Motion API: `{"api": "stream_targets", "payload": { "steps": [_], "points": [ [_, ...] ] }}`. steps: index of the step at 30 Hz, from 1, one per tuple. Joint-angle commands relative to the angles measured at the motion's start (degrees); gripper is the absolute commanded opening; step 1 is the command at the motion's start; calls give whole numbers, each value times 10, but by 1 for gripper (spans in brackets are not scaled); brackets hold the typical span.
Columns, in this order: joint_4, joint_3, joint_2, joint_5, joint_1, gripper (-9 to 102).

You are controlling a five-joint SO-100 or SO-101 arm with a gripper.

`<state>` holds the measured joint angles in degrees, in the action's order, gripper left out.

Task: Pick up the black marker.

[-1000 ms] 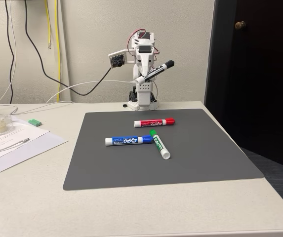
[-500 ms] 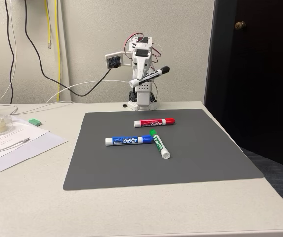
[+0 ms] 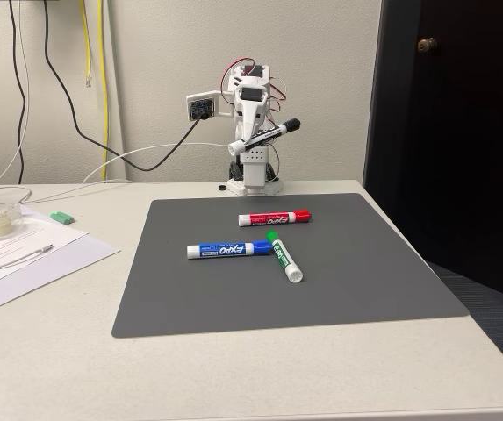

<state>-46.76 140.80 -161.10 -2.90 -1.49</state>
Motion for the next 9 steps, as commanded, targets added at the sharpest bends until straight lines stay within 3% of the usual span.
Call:
{"api": "stream_targets", "payload": {
  "steps": [1,9],
  "points": [
    [6,-3,-11,4,-5,0],
    [3,-3,-16,4,-13,0]
  ]
}}
